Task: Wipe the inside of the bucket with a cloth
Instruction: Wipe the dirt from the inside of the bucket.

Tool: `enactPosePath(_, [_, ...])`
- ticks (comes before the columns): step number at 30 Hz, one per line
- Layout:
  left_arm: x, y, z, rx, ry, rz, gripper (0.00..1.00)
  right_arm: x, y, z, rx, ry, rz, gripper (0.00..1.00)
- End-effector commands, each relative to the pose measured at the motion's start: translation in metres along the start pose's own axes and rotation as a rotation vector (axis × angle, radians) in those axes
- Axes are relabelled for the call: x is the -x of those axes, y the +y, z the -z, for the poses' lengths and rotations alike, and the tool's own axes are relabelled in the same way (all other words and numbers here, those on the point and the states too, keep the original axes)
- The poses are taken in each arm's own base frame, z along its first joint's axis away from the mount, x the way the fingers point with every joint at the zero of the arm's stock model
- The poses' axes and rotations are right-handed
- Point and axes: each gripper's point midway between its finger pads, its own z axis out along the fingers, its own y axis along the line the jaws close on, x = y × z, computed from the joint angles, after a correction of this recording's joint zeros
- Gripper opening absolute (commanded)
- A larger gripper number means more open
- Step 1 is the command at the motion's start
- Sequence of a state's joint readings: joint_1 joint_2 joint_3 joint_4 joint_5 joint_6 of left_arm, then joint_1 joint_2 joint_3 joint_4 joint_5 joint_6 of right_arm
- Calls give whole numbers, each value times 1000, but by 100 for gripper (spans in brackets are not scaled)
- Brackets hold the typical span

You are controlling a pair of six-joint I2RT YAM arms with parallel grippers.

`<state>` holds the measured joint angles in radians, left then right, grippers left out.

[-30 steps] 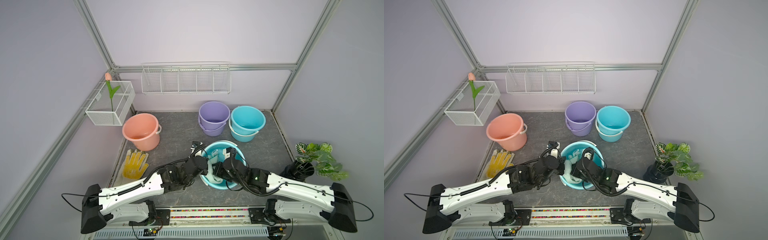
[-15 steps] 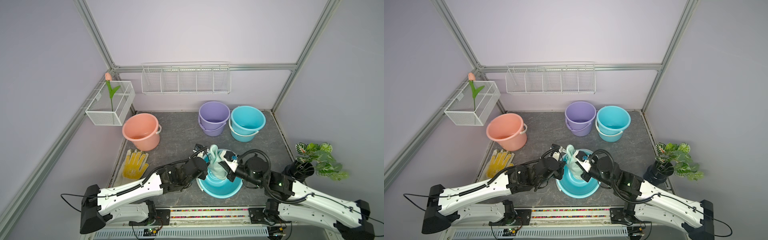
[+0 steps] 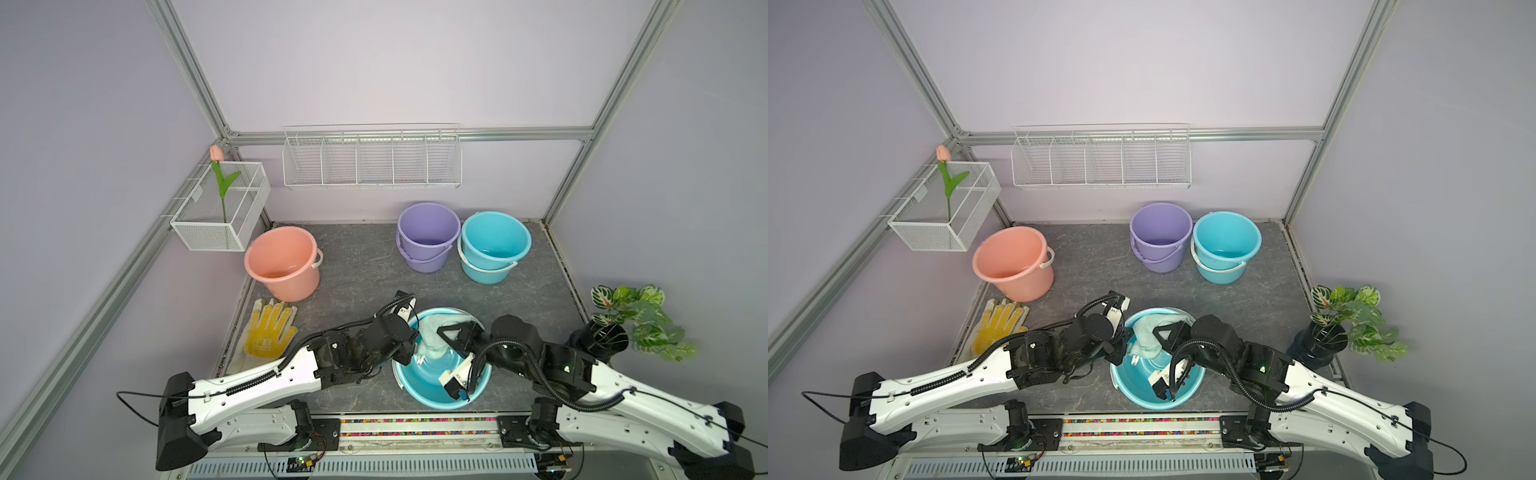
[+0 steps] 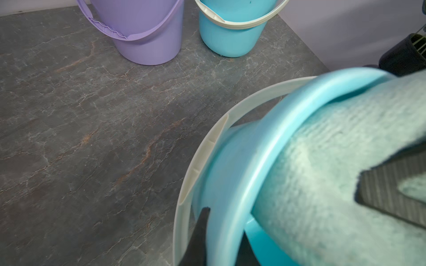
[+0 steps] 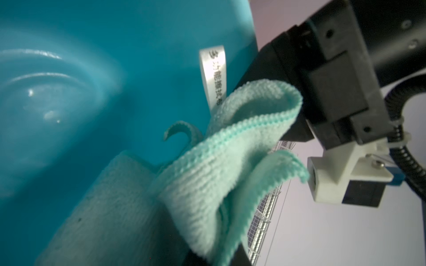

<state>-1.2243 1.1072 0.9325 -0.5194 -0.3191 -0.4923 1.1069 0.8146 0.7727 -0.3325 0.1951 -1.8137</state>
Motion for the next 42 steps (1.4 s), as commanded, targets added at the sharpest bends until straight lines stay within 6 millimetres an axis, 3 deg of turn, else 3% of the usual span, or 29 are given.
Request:
enactPosePath(1, [13,-20,6,-82,-10,-27,0,-6,-9,0,27,21,300,7])
enactPosePath(12, [11,-27,3,-113,7,-32,0,12,33,-52,196,-39,398,7])
enactPosePath(24, [8,-26,3,-117,5,-27,0,42,99,-109,319,-122,301,7])
enactPosePath(31, [8,-23,6,-109,-1,-21,0,49,130,-135,342,-112,231,7])
enactPosePath(36, [8,-17,8,-91,-18,-4,0,46,120,-133,316,-104,211,7])
enactPosePath(42, [6,-14,6,-73,-13,0,0,32,72,-112,230,-83,226,7])
